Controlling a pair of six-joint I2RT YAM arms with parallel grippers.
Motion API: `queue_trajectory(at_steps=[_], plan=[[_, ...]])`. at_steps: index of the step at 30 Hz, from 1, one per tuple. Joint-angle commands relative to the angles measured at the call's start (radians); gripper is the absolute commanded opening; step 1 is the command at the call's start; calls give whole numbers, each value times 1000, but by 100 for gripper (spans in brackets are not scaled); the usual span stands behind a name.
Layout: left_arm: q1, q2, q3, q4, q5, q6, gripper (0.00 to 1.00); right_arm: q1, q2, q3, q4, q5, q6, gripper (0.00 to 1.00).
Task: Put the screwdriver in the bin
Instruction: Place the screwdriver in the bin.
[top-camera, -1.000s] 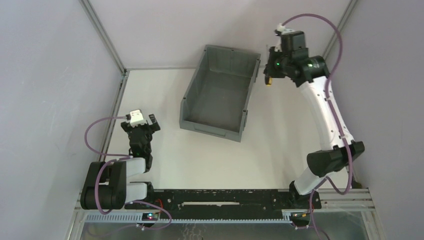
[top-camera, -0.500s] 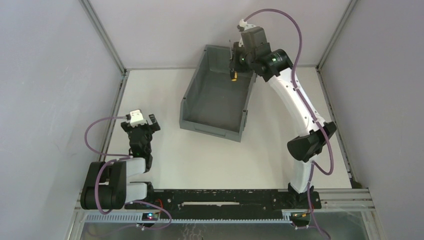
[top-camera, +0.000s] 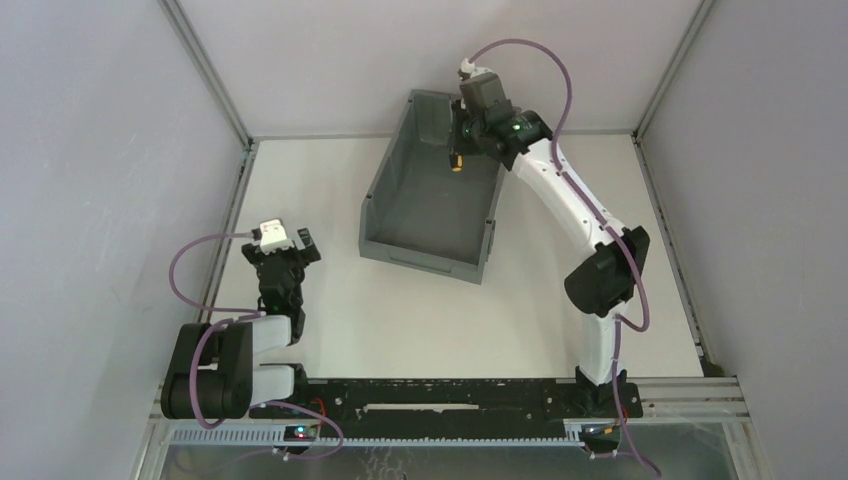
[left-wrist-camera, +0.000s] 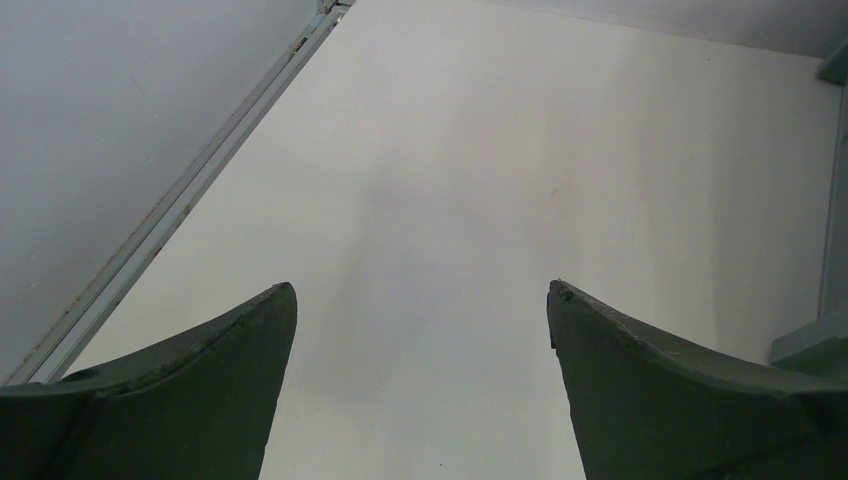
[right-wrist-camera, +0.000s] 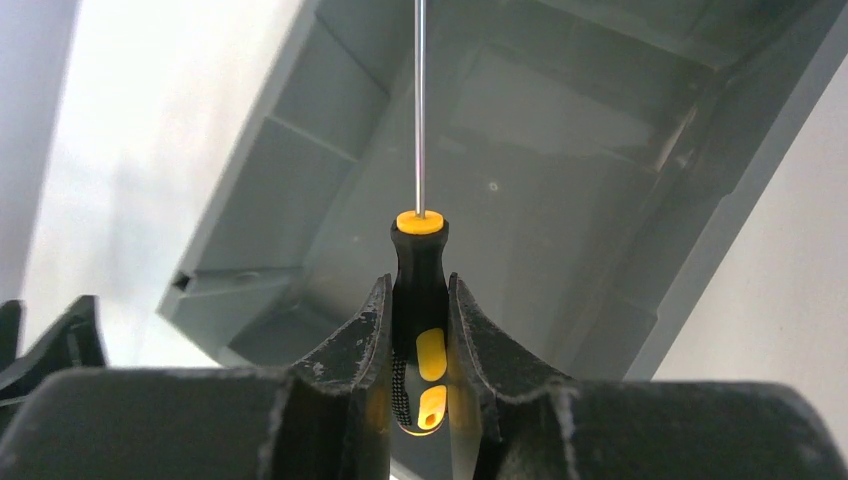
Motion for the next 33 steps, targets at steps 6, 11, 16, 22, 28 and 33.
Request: queue_trajectory(at_steps=[6, 11, 16, 22, 28, 33], plan=[[-5, -8, 33, 31, -12, 24, 100, 7, 121, -127, 138, 61, 8, 14], [-5, -8, 33, 31, -12, 25, 100, 16, 200, -127, 147, 94, -11, 15], [-5, -8, 33, 31, -12, 24, 100, 19, 290, -118, 164, 112, -17, 16], [-5, -8, 33, 31, -12, 24, 100, 18, 384, -99, 172, 119, -18, 17], [-5, -8, 32, 31, -12, 24, 100, 18, 441, -71, 170, 119, -23, 22], [-5, -8, 33, 31, -13, 24, 100, 18, 448, -60, 168, 122, -27, 46]])
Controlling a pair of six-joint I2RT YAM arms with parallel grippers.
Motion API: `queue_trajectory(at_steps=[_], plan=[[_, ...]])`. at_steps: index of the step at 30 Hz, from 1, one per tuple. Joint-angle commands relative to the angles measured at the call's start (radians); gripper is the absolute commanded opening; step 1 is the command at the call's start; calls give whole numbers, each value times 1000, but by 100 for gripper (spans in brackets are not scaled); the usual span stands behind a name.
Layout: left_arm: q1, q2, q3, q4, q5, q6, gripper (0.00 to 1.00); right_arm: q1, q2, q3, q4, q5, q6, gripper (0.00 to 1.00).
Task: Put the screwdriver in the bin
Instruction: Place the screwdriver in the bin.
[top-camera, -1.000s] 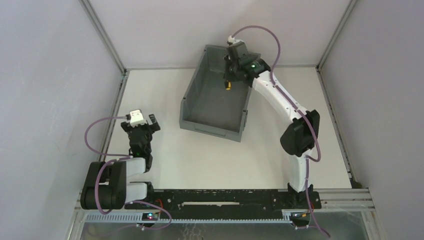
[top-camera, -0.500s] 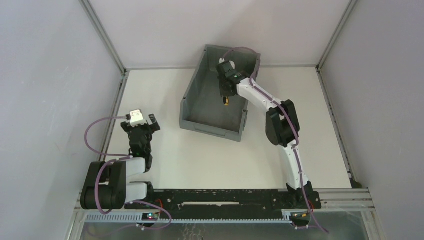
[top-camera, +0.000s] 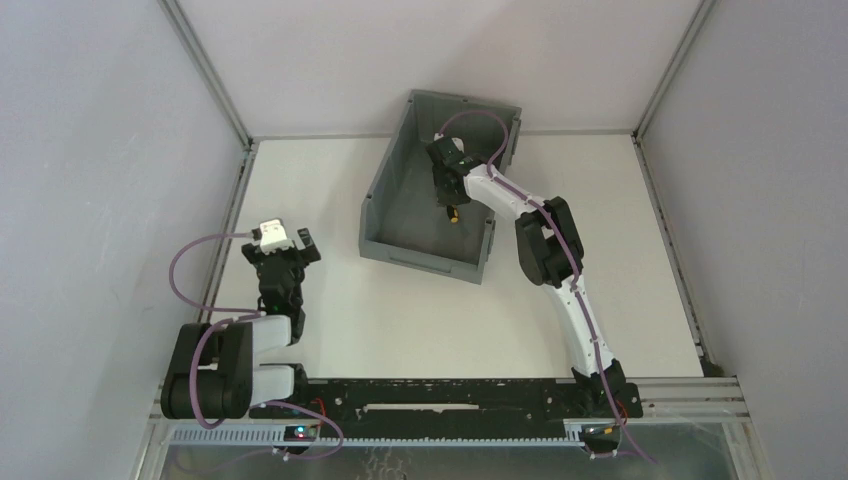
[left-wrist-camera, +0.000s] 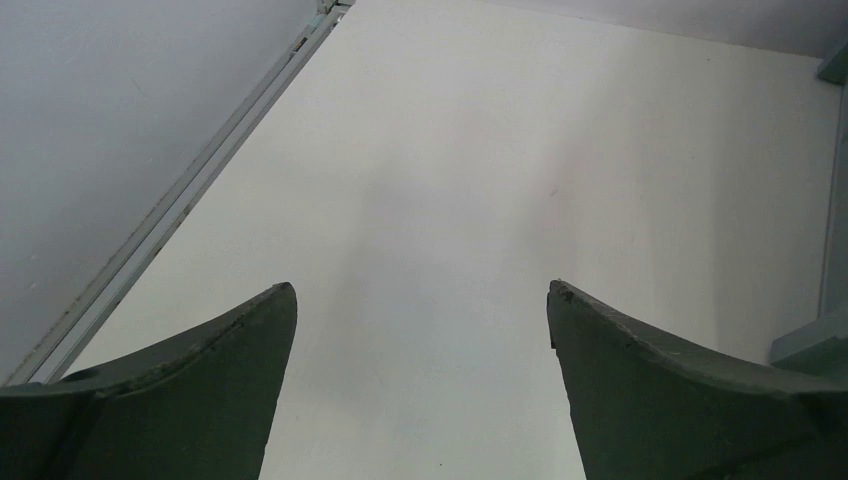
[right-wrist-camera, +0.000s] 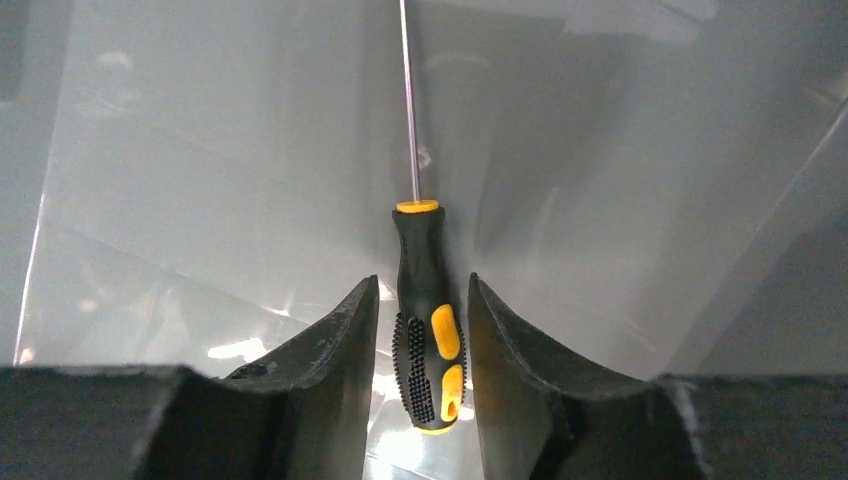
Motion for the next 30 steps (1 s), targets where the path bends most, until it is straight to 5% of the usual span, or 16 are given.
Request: queue_trajectory(at_steps=[1, 10, 14, 30], plan=[[-5, -8, 33, 31, -12, 24, 100, 8, -5, 46, 19, 26, -10, 51], [-5, -8, 33, 31, -12, 24, 100, 11, -87, 29, 19, 47, -20, 71], [-5, -8, 32, 31, -12, 24, 100, 18, -143, 27, 20, 33, -41, 99], [-5, -9, 32, 31, -12, 24, 100, 37, -340, 208, -85, 45, -121, 100]])
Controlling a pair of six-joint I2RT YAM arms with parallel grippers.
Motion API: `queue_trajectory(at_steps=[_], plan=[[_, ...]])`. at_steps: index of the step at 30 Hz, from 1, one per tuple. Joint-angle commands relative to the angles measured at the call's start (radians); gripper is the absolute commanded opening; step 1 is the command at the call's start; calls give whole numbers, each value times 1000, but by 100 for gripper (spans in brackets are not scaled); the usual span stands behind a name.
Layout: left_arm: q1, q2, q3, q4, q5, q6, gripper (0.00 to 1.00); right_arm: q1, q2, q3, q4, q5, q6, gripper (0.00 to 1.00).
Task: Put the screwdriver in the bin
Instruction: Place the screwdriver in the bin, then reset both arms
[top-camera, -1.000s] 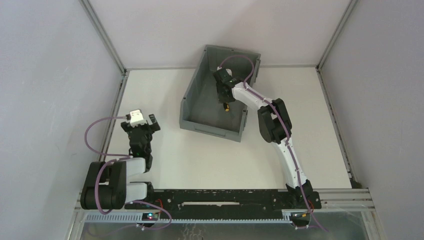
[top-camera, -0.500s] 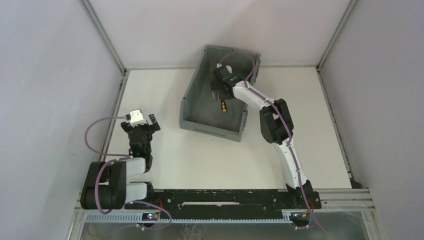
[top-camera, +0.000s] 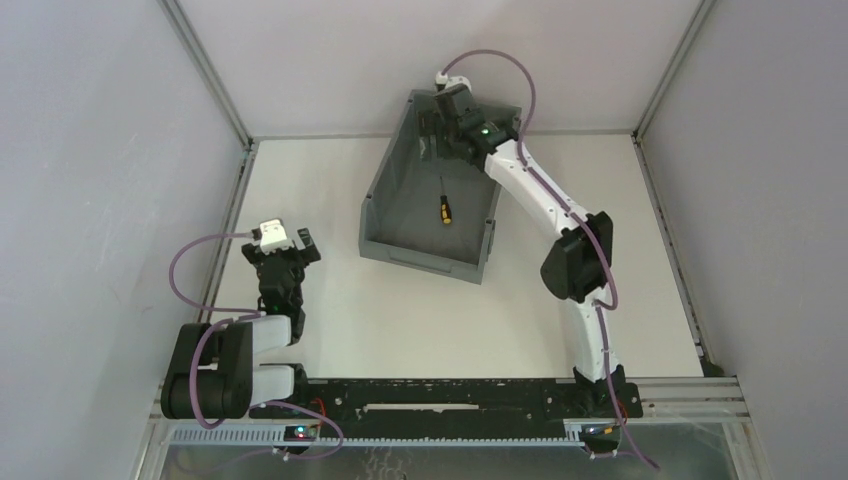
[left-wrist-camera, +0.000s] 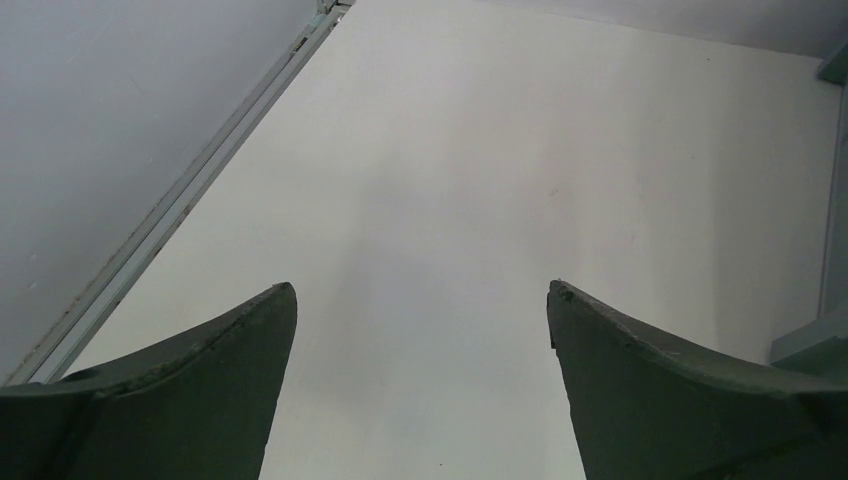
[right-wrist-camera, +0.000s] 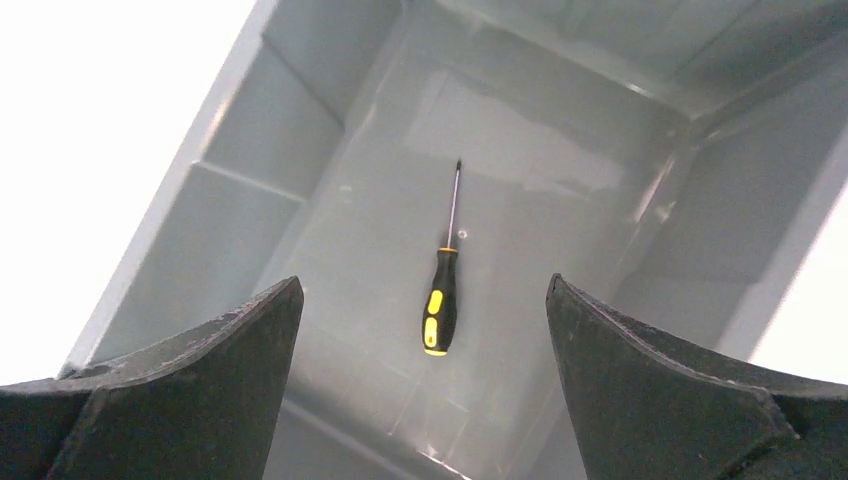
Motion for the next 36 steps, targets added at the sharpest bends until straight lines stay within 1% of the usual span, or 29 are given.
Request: queue_trajectory(at_steps=[1, 9, 16, 20, 23, 28, 36], plan=[[-5, -8, 33, 31, -13, 24, 100, 12, -131, 42, -22, 21, -60, 100], [-5, -8, 32, 31, -12, 24, 100, 15, -236, 53, -12, 43, -120, 100], [-5, -8, 33, 31, -13, 24, 100, 15, -284, 52, -20, 73, -164, 100], [-5, -8, 33, 31, -13, 24, 100, 11, -316, 15, -18, 111, -204, 100], [-5, -8, 33, 31, -12, 24, 100, -7, -358, -42, 2, 115, -220, 100], [-5, -9, 33, 31, -13, 24, 100, -86, -441, -145, 27, 34, -208, 100], [-5, -9, 33, 31, -12, 24, 100, -284, -611, -355, 95, -121, -205, 100]])
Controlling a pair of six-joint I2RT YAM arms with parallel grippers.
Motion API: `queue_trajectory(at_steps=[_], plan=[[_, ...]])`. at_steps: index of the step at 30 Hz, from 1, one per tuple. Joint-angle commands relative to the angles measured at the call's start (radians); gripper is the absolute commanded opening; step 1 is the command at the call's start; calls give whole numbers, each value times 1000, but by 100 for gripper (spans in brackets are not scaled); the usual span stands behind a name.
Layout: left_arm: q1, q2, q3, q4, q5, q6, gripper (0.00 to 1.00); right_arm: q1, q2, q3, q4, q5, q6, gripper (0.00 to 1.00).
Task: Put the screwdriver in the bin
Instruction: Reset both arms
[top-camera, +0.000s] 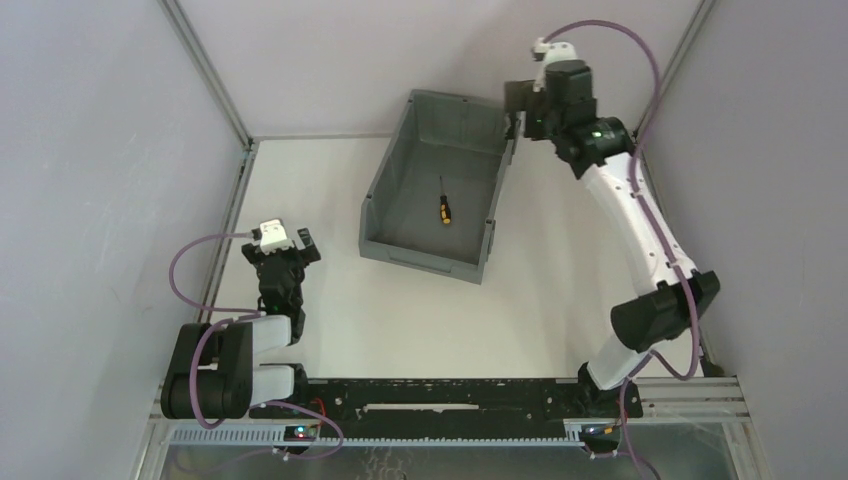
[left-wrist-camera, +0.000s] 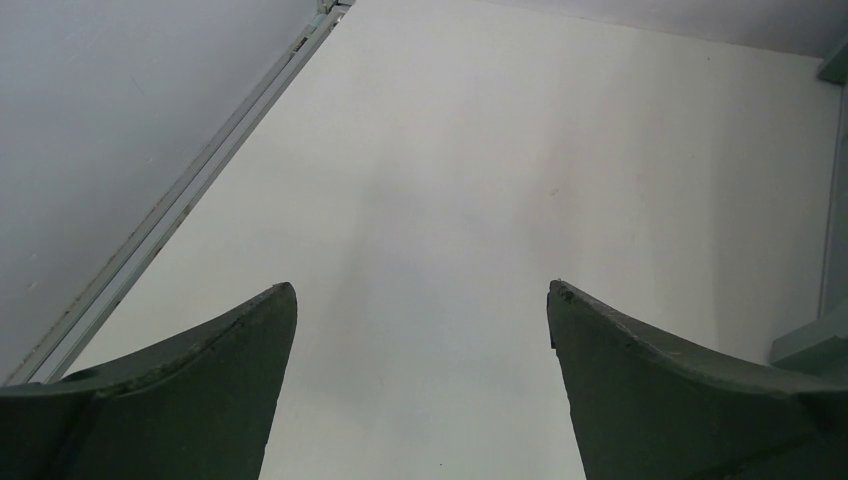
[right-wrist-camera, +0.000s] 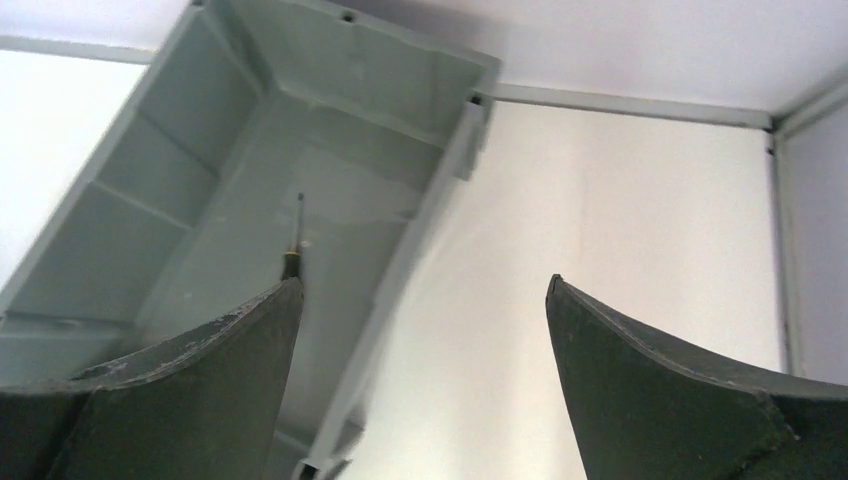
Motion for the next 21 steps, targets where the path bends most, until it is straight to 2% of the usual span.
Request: queue_trajectory(at_steps=[1, 9, 21], plan=[[-5, -9, 33, 31, -12, 24, 100, -113, -126, -93, 86, -109, -11, 100], [-5, -9, 33, 31, -12, 24, 100, -267, -247, -274, 178, -224, -10, 100], [-5, -8, 33, 31, -12, 24, 100, -277, -329, -483, 356, -224, -27, 100]])
